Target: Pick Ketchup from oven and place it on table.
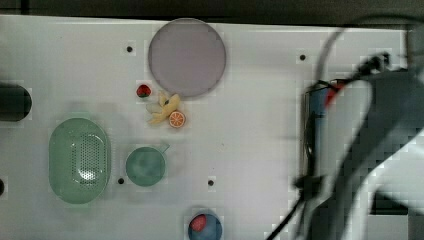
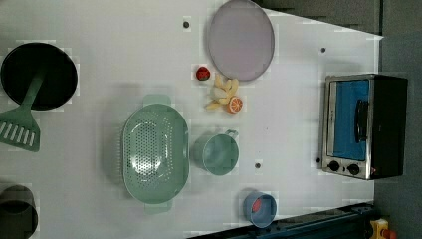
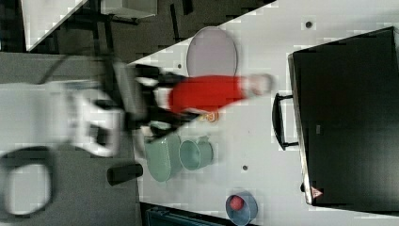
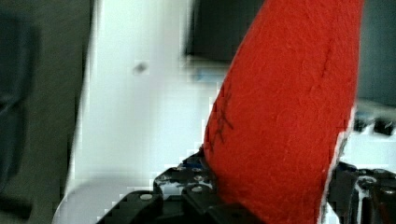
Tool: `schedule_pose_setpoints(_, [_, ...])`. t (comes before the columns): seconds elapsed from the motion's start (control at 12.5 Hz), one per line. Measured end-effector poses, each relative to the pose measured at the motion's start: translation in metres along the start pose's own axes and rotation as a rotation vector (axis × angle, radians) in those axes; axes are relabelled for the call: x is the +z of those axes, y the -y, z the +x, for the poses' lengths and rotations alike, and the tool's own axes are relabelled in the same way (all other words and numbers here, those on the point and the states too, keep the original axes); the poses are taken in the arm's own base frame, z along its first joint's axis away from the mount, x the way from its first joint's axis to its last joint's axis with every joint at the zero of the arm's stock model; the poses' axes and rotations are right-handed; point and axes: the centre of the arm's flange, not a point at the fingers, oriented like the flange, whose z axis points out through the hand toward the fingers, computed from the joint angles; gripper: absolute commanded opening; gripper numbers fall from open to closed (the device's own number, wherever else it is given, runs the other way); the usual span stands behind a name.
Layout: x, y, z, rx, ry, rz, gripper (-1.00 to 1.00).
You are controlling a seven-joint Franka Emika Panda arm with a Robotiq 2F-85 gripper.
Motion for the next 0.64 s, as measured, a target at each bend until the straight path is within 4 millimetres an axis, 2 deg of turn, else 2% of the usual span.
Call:
schedule_pose_setpoints(0.08, [-0.023, 0.019, -0.041, -0.081, 0.006, 0.027, 0.27])
schedule_pose_setpoints(0.16, [-0.037, 0.037, -0.086, -0.166, 0.022, 0.039, 0.26])
schedule_pose_setpoints(0.24, [-0.046, 0.059, -0.129, -0.251, 0.028, 0.058, 0.27])
schedule_pose_setpoints(0.32, [-0.042, 0.076, -0.173, -0.335, 0.045, 0.050, 0.26])
schedule_pose_setpoints(0.48, [-0.010, 0.093, -0.246, -0.466, 0.076, -0.023, 0.26])
schedule_pose_setpoints(0.64, [0.034, 0.100, -0.299, -0.557, 0.117, -0.102, 0.26])
